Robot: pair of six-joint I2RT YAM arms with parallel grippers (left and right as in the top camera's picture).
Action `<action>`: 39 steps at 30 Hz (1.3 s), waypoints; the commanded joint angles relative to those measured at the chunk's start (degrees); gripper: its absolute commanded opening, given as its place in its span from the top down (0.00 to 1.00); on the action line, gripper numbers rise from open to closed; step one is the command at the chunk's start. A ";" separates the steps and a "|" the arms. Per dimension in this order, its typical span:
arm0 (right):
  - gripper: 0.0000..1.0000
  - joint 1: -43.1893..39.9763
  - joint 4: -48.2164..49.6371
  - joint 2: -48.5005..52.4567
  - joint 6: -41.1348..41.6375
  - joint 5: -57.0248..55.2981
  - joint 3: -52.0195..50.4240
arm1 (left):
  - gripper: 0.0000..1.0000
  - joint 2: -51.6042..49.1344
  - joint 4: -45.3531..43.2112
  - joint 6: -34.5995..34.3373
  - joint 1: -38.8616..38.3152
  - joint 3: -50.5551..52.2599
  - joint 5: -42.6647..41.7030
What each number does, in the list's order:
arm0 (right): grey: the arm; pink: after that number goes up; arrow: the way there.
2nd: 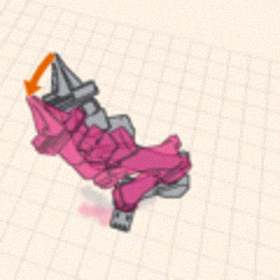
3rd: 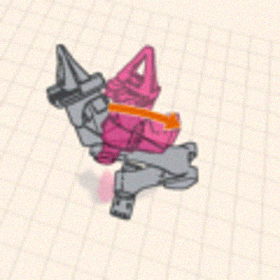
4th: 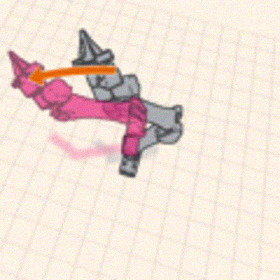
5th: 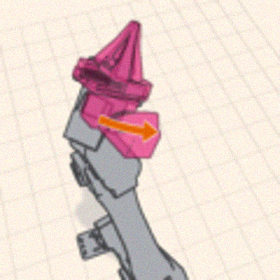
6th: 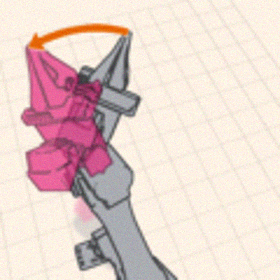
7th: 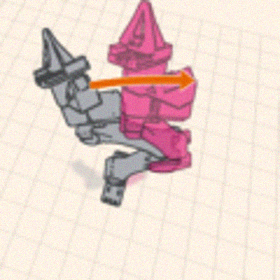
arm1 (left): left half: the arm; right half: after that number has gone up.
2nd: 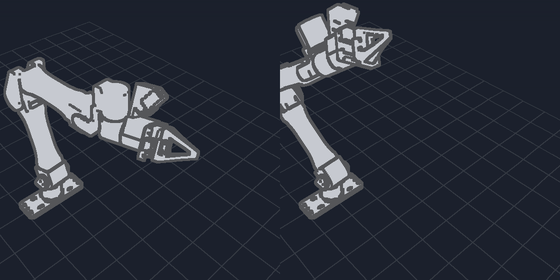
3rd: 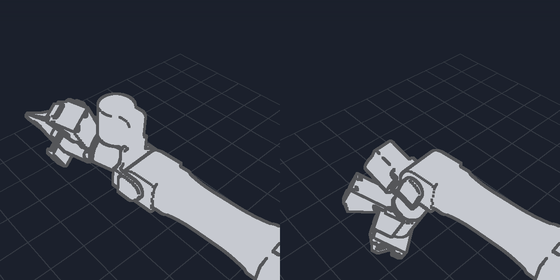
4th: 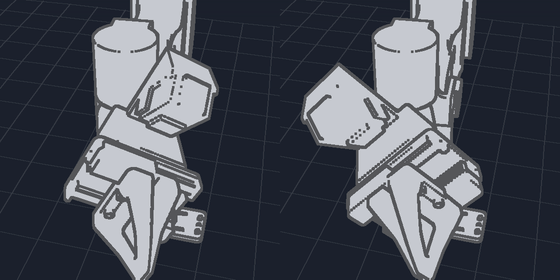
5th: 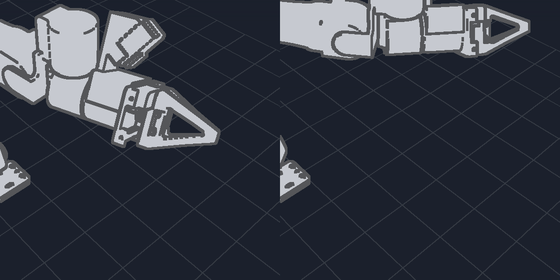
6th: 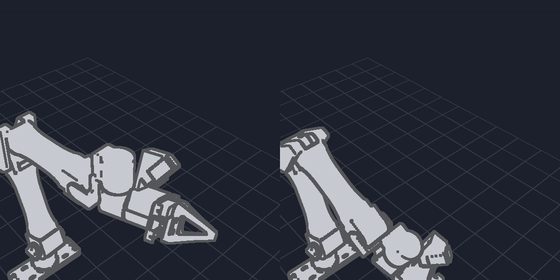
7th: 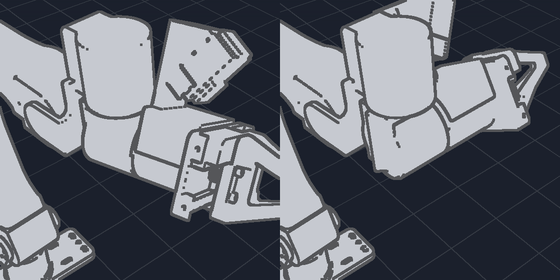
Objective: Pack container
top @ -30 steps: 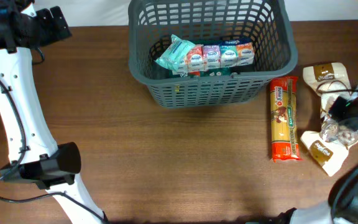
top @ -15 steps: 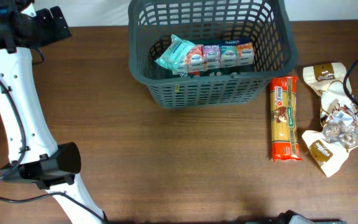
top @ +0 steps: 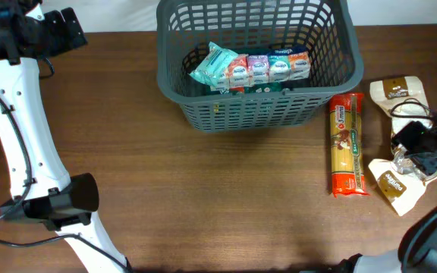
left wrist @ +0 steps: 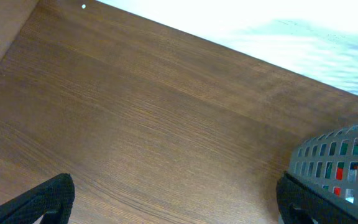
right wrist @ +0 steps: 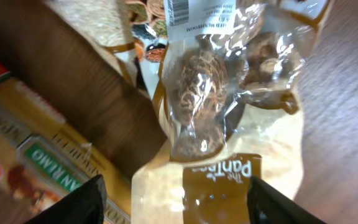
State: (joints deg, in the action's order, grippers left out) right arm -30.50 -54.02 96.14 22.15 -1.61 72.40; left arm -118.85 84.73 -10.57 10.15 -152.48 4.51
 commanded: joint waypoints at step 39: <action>0.51 -0.46 4.61 14.03 2.12 -12.37 -2.14 | 0.01 -0.28 0.20 -0.72 0.24 -0.22 -0.22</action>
State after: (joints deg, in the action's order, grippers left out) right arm -30.68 -49.41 109.27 24.23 -11.68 70.96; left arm -118.85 84.73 -10.57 10.15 -152.48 4.51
